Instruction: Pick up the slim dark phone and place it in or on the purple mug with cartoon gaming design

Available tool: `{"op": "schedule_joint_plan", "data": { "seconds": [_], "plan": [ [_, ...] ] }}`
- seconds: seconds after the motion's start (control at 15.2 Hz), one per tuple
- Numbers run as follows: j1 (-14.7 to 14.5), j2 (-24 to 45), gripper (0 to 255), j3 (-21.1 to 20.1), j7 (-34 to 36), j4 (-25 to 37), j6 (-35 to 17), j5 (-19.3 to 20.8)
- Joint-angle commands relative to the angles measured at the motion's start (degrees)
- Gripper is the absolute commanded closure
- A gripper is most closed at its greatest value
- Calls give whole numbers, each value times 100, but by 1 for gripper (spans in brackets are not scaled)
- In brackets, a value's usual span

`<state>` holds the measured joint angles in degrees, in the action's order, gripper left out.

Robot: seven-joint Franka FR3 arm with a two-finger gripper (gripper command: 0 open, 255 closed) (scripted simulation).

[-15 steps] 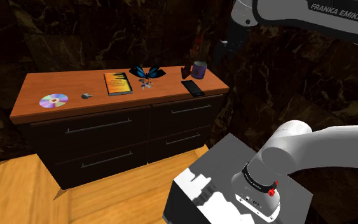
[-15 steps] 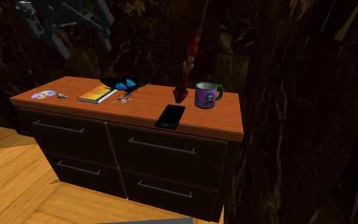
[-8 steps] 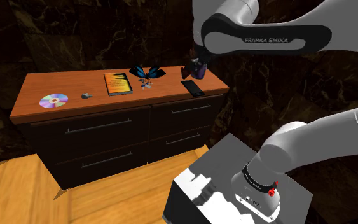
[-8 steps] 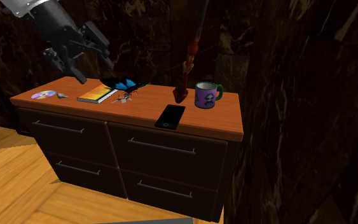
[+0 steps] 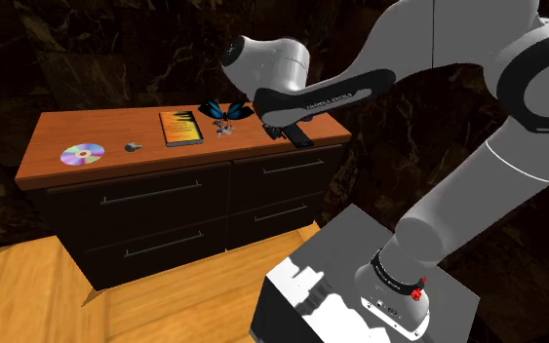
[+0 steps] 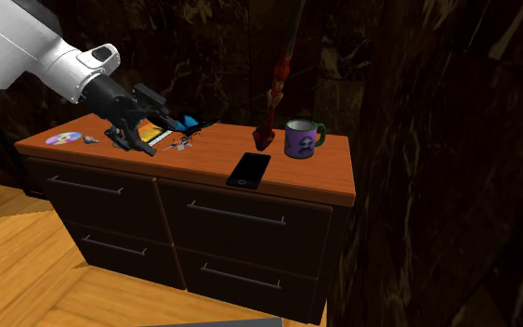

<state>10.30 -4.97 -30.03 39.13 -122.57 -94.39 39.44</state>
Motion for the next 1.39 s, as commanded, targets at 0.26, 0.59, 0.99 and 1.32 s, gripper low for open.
{"op": "schedule_joint_plan", "data": {
  "seconds": [0.26,0.59,0.99,1.32],
  "plan": [
    [-279,2224,0,-10,1237,967,1337,1577],
    [-732,3824,0,568,1668,1890,2327,2500],
    [-1083,5294,0,1326,1720,2954,3093,3234],
    [-799,5112,0,1300,1799,2595,2908,3359]
  ]
}}
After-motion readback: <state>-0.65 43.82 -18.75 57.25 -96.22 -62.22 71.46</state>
